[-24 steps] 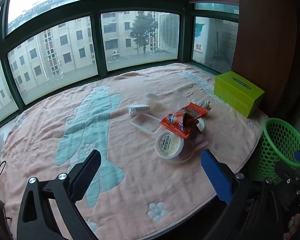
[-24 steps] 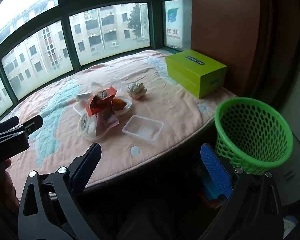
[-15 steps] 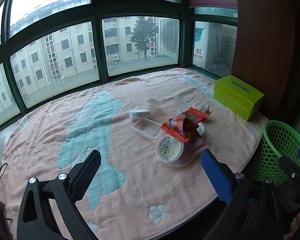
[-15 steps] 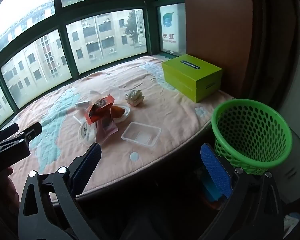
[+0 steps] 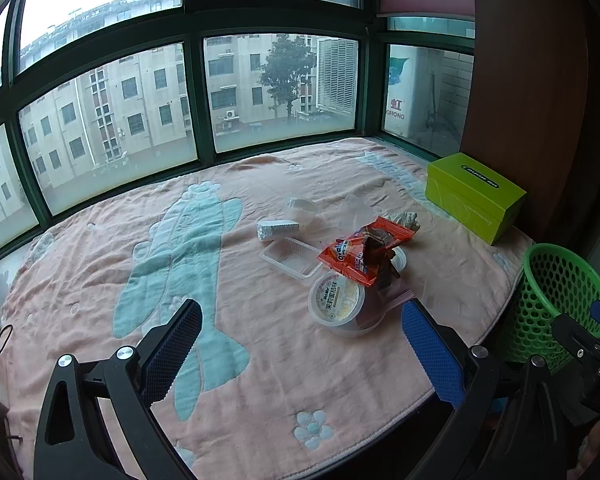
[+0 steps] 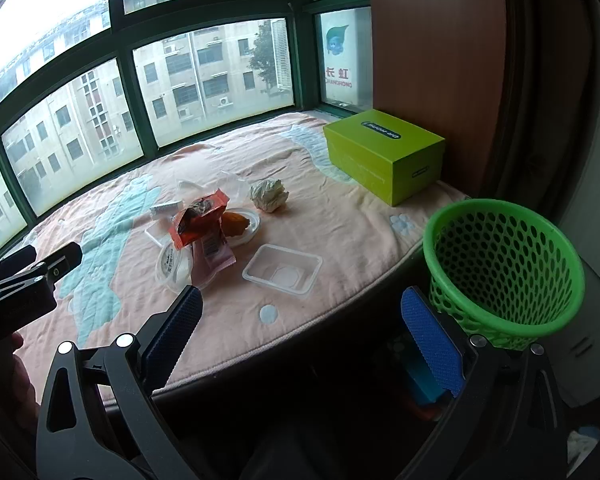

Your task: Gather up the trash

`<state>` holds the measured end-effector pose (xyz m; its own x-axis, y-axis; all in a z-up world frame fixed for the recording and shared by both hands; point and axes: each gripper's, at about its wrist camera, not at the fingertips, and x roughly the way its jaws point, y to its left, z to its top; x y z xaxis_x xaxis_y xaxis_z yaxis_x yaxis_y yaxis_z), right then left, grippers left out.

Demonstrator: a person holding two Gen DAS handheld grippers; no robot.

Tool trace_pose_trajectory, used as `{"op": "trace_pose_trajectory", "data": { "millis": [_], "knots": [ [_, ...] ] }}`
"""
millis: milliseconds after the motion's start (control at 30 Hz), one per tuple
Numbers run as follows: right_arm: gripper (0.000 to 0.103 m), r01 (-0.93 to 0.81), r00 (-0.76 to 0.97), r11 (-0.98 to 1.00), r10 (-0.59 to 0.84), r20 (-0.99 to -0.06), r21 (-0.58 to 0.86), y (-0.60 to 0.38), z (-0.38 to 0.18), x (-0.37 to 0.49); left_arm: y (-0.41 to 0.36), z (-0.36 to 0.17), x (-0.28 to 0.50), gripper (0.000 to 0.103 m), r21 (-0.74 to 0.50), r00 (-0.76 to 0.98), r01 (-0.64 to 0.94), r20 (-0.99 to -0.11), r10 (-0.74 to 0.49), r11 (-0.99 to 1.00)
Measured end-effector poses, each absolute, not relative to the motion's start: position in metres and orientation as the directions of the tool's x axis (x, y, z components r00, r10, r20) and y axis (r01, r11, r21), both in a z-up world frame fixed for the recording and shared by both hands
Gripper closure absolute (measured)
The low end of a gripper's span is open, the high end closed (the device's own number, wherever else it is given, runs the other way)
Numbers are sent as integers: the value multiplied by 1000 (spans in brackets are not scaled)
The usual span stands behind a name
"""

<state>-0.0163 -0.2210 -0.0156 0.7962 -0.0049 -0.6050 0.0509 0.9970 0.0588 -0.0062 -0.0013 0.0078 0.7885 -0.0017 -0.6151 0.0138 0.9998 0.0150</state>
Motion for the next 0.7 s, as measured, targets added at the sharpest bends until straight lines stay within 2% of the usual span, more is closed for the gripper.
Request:
{"op": "trace_pose_trajectory", "data": {
  "millis": [700],
  "knots": [
    [5,47,792,997,0,-611,61,-219,-20,-13,-3,8,-4,6,7,784,10,-621,-4,1000]
  ]
}}
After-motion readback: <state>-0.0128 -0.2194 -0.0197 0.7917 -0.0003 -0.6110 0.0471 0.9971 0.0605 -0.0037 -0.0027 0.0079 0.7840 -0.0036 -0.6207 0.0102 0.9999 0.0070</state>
